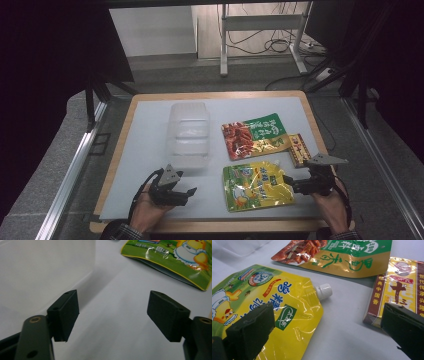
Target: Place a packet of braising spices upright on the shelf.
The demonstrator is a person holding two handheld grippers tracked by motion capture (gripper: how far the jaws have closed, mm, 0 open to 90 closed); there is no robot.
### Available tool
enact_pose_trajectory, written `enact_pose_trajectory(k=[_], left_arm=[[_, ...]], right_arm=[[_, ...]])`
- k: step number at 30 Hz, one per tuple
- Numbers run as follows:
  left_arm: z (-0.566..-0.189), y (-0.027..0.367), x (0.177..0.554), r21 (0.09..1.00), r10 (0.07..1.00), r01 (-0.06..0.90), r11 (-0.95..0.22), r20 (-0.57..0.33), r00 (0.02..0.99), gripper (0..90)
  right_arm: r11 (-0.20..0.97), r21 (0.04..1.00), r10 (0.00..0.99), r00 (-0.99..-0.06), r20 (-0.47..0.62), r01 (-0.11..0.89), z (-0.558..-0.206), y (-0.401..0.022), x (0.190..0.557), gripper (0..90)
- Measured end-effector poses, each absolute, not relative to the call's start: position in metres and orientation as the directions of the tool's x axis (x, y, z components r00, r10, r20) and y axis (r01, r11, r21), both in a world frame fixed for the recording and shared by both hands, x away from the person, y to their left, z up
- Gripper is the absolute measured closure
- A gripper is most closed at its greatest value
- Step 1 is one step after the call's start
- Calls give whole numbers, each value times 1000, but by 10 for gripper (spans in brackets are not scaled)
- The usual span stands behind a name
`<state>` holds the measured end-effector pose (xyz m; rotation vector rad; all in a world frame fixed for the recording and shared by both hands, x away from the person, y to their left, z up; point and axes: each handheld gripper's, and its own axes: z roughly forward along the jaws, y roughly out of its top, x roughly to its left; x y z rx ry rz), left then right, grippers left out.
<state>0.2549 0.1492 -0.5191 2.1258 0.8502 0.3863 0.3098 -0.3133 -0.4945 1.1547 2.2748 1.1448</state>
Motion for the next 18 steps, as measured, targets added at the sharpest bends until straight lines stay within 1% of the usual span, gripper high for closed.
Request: enact_pose_trajectory(k=[4,5,8,9,11,13,15,18], left_arm=[[-519,146,255,775,666,433,-460,-21,745,337],[-519,145,256,775,660,431,-462,-25,751,337],[-519,140,256,775,644,426,-467,-32,764,406],[-518,137,256,776,639,423,-467,-34,768,406],[-518,130,257,783,626,413,-465,-38,779,454],[-517,128,258,785,620,403,-470,-32,784,467],[-517,122,260,793,613,388,-471,-22,790,513],[-517,120,261,800,610,381,-464,-23,792,550]], right_arm=[[347,784,790,-611,52,515,-495,-313,310,0],[348,782,790,-611,53,517,-495,-313,310,0],[349,780,789,-612,54,519,-496,-313,311,0],[349,780,789,-612,54,519,-496,-313,311,0],[350,778,786,-616,59,522,-497,-313,311,0],[346,779,785,-616,65,523,-497,-313,311,0],[345,779,783,-618,69,524,-497,-314,312,0],[343,776,783,-618,74,529,-498,-315,313,0]])
